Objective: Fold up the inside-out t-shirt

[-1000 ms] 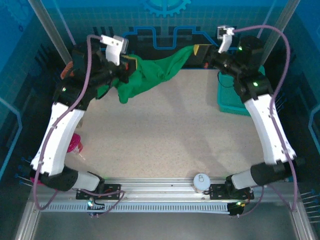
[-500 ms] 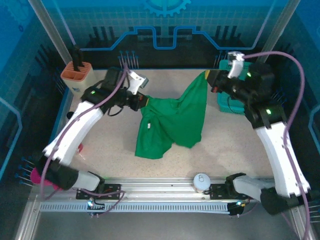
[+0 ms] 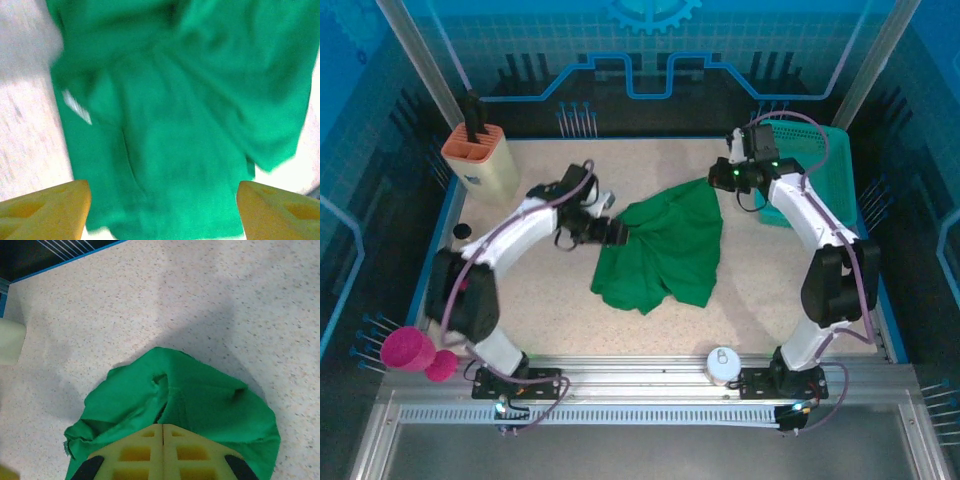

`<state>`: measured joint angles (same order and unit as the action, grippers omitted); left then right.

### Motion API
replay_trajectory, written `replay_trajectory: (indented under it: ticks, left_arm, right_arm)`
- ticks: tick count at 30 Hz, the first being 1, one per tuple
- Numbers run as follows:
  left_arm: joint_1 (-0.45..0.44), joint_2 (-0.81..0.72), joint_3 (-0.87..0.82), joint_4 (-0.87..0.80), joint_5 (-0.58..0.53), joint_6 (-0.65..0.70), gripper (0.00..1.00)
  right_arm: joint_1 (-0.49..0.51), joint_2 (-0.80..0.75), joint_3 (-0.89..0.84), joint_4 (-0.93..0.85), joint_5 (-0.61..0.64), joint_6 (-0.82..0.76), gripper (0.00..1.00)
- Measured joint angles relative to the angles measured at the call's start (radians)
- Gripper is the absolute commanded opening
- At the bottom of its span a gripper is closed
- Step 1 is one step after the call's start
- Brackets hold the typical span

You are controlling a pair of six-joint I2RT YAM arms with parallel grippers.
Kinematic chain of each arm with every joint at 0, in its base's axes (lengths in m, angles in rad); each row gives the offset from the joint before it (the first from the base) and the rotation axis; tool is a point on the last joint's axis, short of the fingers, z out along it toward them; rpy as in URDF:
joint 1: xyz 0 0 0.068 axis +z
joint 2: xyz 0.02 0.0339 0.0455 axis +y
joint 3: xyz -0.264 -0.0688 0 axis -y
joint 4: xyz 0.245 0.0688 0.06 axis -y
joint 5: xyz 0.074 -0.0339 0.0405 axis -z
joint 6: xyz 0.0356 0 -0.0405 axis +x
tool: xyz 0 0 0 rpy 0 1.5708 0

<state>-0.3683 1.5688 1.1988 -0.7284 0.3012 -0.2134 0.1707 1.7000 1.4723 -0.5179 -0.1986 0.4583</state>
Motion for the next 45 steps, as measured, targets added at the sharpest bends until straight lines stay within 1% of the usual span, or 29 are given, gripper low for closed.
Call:
replay_trajectory:
  ticks: [2, 3, 4, 5, 6, 9, 11, 14, 18, 22, 23, 24, 25, 28, 29, 31, 34, 36, 38, 40, 42, 45]
  left_arm:
    - [-0.032, -0.083, -0.11, 0.042, 0.03, -0.056, 0.73]
    - [-0.05, -0.099, -0.145, 0.06, 0.041, -0.079, 0.71]
    - [-0.065, -0.099, -0.167, 0.08, 0.048, -0.099, 0.67]
    - [-0.077, -0.086, -0.182, 0.1, 0.054, -0.114, 0.6]
    - [-0.084, -0.066, -0.187, 0.114, 0.059, -0.13, 0.56]
    - [-0.087, -0.007, -0.187, 0.166, 0.053, -0.178, 0.51]
    - [-0.085, 0.009, -0.189, 0.191, 0.036, -0.202, 0.44]
    - [-0.074, 0.014, -0.202, 0.235, 0.025, -0.236, 0.38]
    - [-0.046, 0.045, -0.208, 0.282, 0.016, -0.271, 0.39]
    - [-0.032, 0.083, -0.209, 0.306, -0.01, -0.295, 0.49]
    - [-0.032, 0.089, -0.211, 0.311, -0.017, -0.303, 0.49]
    - [-0.032, 0.092, -0.216, 0.316, -0.026, -0.31, 0.48]
    - [-0.032, 0.093, -0.221, 0.317, -0.033, -0.312, 0.41]
    - [-0.032, 0.093, -0.245, 0.33, -0.042, -0.329, 0.06]
    - [-0.032, 0.095, -0.253, 0.338, -0.042, -0.333, 0.0]
    - [-0.032, 0.097, -0.256, 0.341, -0.043, -0.331, 0.0]
    - [-0.032, 0.082, -0.252, 0.319, -0.055, -0.317, 0.0]
    - [-0.032, 0.04, -0.231, 0.262, -0.08, -0.291, 0.0]
    - [-0.032, -0.029, -0.178, 0.186, -0.116, -0.243, 0.0]
    - [-0.034, -0.111, -0.089, 0.111, -0.172, -0.172, 0.0]
    - [-0.037, -0.192, 0.037, 0.051, -0.263, -0.079, 0.0]
    - [-0.039, -0.291, 0.197, 0.016, -0.357, 0.067, 0.0]
  right_arm:
    - [-0.025, -0.036, -0.045, 0.002, -0.007, -0.012, 0.0]
    - [-0.04, -0.055, -0.064, 0.001, -0.013, -0.014, 0.0]
    - [-0.051, -0.068, -0.076, 0.002, -0.019, -0.015, 0.0]
    - [-0.063, -0.081, -0.085, 0.002, -0.023, -0.016, 0.0]
    - [-0.071, -0.09, -0.09, 0.003, -0.029, -0.018, 0.0]
    - [-0.075, -0.109, -0.093, 0.004, -0.046, -0.023, 0.0]
    - [-0.074, -0.118, -0.093, 0.003, -0.052, -0.03, 0.0]
    - [-0.074, -0.128, -0.093, 0.001, -0.053, -0.041, 0.0]
    - [-0.074, -0.134, -0.093, 0.001, -0.053, -0.052, 0.0]
    - [-0.074, -0.135, -0.093, 0.0, -0.056, -0.057, 0.0]
    - [-0.074, -0.135, -0.093, -0.001, -0.056, -0.059, 0.0]
    - [-0.074, -0.135, -0.093, -0.003, -0.056, -0.06, 0.0]
    - [-0.074, -0.135, -0.093, -0.005, -0.057, -0.06, 0.0]
    - [-0.074, -0.135, -0.093, -0.006, -0.057, -0.063, 0.0]
    - [-0.074, -0.135, -0.093, -0.007, -0.056, -0.067, 0.0]
    - [-0.074, -0.135, -0.093, -0.008, -0.055, -0.067, 0.0]
    - [-0.074, -0.139, -0.093, -0.016, -0.047, -0.067, 0.0]
    - [-0.074, -0.157, -0.093, -0.026, -0.024, -0.067, 0.0]
    - [-0.071, -0.205, -0.093, -0.043, 0.024, -0.07, 0.0]
    - [-0.06, -0.279, -0.091, -0.058, 0.096, -0.081, 0.0]
    - [-0.048, -0.364, -0.075, -0.072, 0.158, -0.093, 0.0]
    - [-0.042, -0.477, 0.012, -0.096, 0.225, -0.117, 0.0]
